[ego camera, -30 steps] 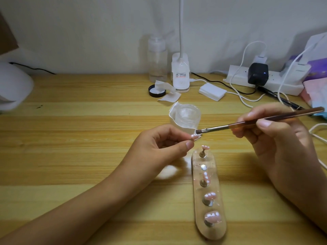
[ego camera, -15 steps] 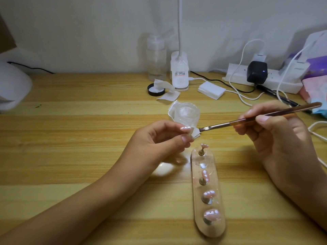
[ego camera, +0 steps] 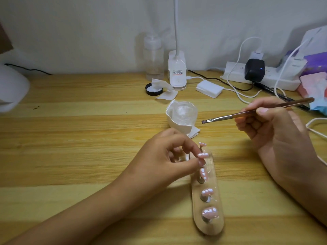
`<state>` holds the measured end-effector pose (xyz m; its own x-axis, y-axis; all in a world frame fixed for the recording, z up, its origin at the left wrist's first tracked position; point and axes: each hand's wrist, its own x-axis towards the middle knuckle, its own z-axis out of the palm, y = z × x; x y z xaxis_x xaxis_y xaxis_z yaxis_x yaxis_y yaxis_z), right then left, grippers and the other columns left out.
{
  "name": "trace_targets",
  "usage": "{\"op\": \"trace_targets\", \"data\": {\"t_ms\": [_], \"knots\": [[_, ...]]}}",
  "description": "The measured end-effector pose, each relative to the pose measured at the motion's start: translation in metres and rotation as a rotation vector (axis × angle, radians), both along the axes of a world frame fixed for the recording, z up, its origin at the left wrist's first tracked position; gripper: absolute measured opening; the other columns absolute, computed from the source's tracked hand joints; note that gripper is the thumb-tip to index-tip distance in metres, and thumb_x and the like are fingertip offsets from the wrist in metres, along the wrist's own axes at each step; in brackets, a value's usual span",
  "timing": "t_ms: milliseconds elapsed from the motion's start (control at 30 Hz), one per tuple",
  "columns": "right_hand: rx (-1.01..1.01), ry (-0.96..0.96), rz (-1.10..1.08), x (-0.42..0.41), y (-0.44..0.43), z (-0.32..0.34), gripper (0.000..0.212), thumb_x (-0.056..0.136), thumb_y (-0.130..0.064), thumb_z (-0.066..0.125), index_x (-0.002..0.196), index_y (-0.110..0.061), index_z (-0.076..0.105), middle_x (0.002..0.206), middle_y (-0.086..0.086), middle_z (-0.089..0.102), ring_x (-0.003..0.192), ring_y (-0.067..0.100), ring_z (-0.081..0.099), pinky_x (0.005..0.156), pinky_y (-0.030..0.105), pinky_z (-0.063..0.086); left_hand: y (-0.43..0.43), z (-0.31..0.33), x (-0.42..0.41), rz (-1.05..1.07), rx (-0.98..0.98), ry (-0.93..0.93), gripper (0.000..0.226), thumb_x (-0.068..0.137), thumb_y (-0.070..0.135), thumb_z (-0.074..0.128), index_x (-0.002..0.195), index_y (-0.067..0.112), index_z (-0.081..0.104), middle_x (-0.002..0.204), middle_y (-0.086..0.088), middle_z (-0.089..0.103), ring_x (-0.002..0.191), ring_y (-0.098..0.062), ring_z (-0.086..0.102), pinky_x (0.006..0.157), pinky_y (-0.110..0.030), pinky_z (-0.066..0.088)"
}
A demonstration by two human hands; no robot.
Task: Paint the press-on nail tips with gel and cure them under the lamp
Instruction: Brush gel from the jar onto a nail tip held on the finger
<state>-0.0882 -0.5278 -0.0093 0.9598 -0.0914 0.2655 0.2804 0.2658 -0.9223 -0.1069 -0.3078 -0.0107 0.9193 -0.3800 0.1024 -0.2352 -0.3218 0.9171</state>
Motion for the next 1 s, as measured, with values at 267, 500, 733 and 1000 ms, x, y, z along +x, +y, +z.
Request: {"op": "trace_targets", "data": {"t_ms": [267, 500, 733, 1000], "knots": [[-0.005, -0.005, 0.015, 0.000, -0.001, -0.002, 0.026, 0.086, -0.010, 0.046, 0.082, -0.022, 0.069, 0.076, 0.001, 0.069, 0.075, 0.014, 0.066, 0.070, 0.022, 0.054, 0.001, -0.002, 0.002, 0.009, 0.061, -0.041, 0.010, 0.076, 0.025, 0.081, 0.080, 0.032, 0.075, 0.086, 0.009, 0.060, 0.060, 0.003, 0.046, 0.057, -0.008, 0.033], [-0.018, -0.042, -0.019, -0.001, -0.001, -0.001, 0.028, 0.092, -0.010, 0.045, 0.090, -0.024, 0.069, 0.074, -0.003, 0.066, 0.074, 0.010, 0.062, 0.070, 0.020, 0.052, 0.013, 0.002, -0.002, -0.173, 0.143, -0.074, 0.012, 0.080, 0.019, 0.074, 0.084, 0.030, 0.075, 0.086, 0.011, 0.057, 0.070, 0.003, 0.051, 0.064, -0.007, 0.035], [-0.049, -0.051, -0.025, -0.001, -0.001, -0.001, 0.028, 0.092, -0.011, 0.048, 0.085, -0.029, 0.068, 0.073, -0.007, 0.065, 0.072, 0.007, 0.061, 0.069, 0.019, 0.051, 0.012, -0.001, 0.000, -0.238, 0.192, -0.180, 0.009, 0.078, 0.028, 0.079, 0.084, 0.030, 0.074, 0.086, 0.011, 0.061, 0.082, -0.005, 0.055, 0.068, -0.009, 0.034], [-0.028, -0.012, -0.008, 0.001, -0.003, -0.004, 0.039, 0.095, -0.023, 0.037, 0.086, -0.023, 0.076, 0.073, -0.002, 0.067, 0.072, 0.009, 0.062, 0.067, 0.019, 0.051, 0.017, 0.002, 0.004, -0.085, -0.344, 0.060, 0.007, 0.075, 0.030, 0.070, 0.082, 0.028, 0.072, 0.083, 0.011, 0.070, 0.071, -0.007, 0.055, 0.065, -0.014, 0.045]]}}
